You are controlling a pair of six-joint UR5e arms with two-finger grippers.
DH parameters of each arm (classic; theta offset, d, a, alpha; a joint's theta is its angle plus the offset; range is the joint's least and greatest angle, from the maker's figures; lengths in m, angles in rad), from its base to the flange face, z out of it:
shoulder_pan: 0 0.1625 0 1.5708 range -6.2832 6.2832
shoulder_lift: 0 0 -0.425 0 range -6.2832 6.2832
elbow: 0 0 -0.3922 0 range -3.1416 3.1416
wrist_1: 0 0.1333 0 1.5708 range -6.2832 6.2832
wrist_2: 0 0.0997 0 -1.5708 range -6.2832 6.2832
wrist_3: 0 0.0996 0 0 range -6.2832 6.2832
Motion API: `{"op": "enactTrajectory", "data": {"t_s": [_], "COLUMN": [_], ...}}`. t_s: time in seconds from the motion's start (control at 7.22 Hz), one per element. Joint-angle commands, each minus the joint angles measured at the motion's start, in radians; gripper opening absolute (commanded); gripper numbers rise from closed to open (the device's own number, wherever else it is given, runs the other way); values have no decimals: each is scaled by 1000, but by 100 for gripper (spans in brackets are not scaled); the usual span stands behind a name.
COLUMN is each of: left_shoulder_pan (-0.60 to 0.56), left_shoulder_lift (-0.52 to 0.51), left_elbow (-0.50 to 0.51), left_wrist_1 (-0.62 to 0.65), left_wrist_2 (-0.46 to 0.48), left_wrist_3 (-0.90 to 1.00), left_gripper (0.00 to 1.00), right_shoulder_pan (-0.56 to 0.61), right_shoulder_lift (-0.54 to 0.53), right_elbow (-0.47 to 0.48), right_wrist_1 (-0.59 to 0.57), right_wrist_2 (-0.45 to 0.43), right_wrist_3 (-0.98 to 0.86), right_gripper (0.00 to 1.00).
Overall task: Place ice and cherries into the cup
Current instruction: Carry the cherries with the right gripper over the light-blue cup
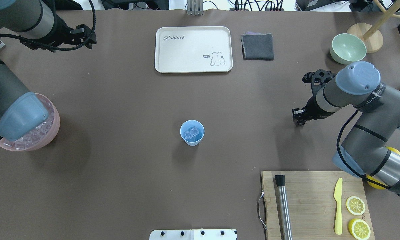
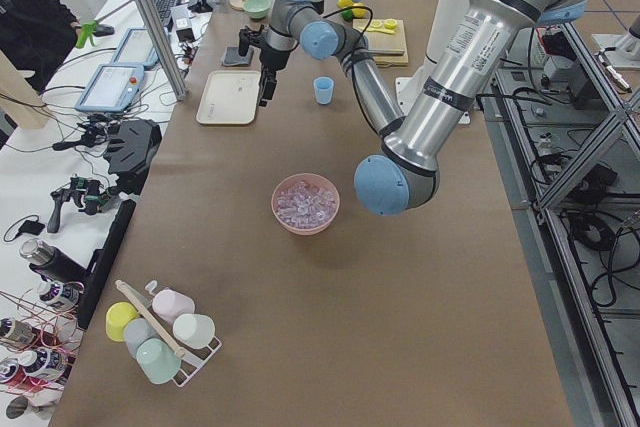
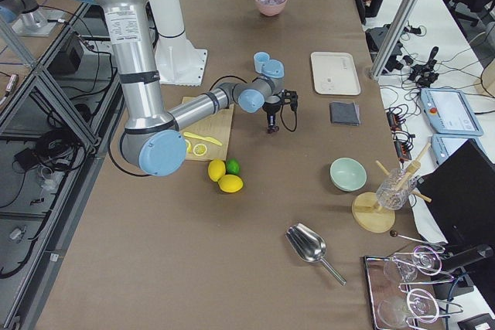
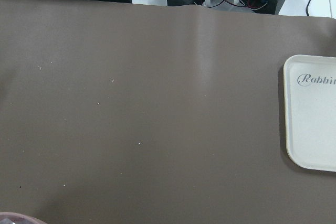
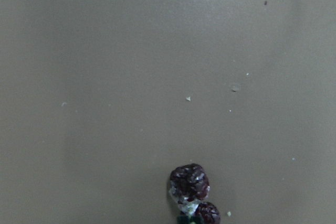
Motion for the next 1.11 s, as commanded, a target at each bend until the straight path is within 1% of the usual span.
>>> {"op": "enactTrajectory", "data": {"t_s": [0.0,0.14,0.28,0.55,0.69,0.83,0.97], "left_shoulder_pan": [-25,-73,-132,-257,-323,-360,-410], "left_shoulder_lift": [1,9,53,174,247,306,323], "left_elbow": [1,-2,-2,15,24,26,49], "left_wrist_1": [0,3,6,8,6,-3,-5], "left_wrist_2": [-23,-72,-121,-193,-225,-232,-233], "left_wrist_3": [1,94,210,505,578,627,684], "left_gripper": [98,98,98,98,98,98,98], "right_shoulder_pan": [27,38,35,25,-2,-39,-106], "right_shoulder_lift": [20,84,168,403,487,549,559], "right_elbow": [55,78,72,69,52,20,12], "right_wrist_1": [-1,-14,-26,-237,-265,-264,-259], "right_wrist_2": [7,12,12,9,2,-19,-81], "right_wrist_3": [-3,1,1,9,59,95,97], "right_gripper": [0,0,0,0,0,0,0]}}
